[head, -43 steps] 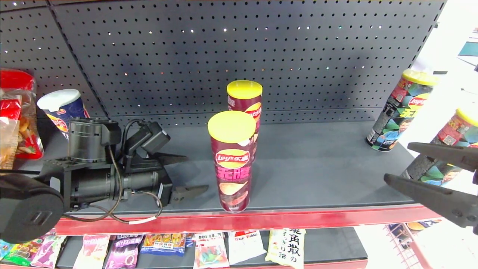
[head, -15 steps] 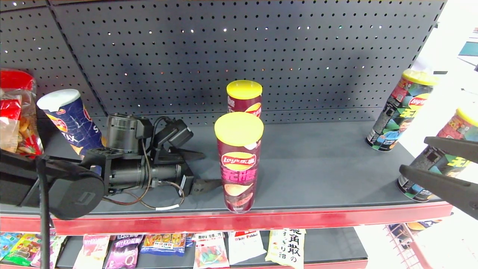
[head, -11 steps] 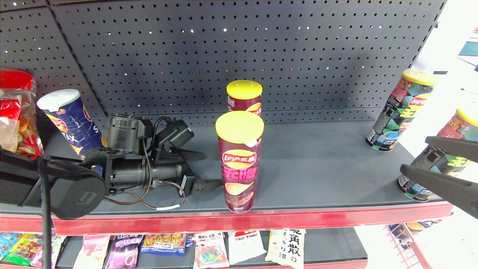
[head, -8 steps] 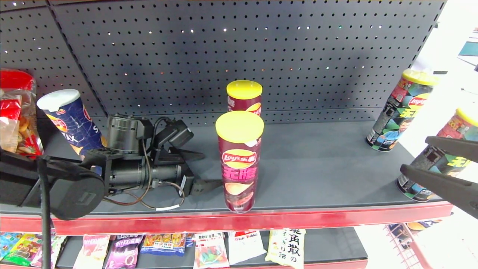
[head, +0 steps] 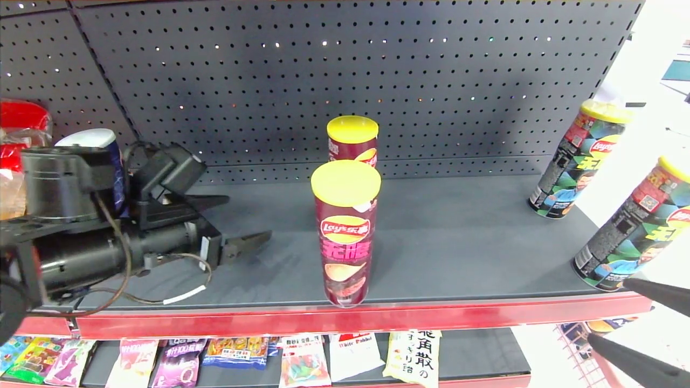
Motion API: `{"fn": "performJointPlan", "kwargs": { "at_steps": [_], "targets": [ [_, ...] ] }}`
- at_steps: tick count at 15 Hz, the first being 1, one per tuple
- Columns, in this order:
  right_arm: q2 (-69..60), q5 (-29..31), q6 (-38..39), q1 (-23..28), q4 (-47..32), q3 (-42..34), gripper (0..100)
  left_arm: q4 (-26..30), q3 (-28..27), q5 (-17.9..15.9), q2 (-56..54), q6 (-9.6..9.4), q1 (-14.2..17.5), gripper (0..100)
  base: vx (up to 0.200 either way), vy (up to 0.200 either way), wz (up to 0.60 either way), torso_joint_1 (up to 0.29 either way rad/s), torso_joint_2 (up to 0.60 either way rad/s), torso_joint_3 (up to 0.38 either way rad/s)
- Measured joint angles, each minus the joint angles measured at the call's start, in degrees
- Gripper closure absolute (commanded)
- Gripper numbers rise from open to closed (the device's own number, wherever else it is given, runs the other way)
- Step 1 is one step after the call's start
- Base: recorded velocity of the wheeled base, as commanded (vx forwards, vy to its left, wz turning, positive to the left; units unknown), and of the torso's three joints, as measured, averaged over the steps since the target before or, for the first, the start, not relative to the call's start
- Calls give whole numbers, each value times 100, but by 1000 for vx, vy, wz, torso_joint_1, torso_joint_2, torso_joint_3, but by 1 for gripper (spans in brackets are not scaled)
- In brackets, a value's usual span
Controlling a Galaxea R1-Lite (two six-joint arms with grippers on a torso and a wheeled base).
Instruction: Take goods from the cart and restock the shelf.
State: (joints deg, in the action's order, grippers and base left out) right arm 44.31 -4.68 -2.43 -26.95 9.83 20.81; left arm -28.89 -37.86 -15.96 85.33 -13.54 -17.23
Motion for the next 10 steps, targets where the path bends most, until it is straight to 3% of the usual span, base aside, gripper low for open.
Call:
{"fn": "performJointPlan", "kwargs": {
  "at_steps": [3,5,8,10],
  "targets": [
    [-768,744,-22,692,-20,-583,0,976,302,1200,-1379,321,85,0,0,0,0,0,0,0],
    [-1003,908,5,1409,-15,-734,0,2356,399,2085,-2516,452,116,0,0,0,0,0,0,0],
    [-1019,766,196,1886,-1,-817,0,4197,518,2778,-4153,553,210,0,0,0,0,0,0,0],
    [-1001,823,196,1988,-9,-835,0,4619,820,2978,-5060,827,284,0,0,0,0,0,0,0]
  ]
}}
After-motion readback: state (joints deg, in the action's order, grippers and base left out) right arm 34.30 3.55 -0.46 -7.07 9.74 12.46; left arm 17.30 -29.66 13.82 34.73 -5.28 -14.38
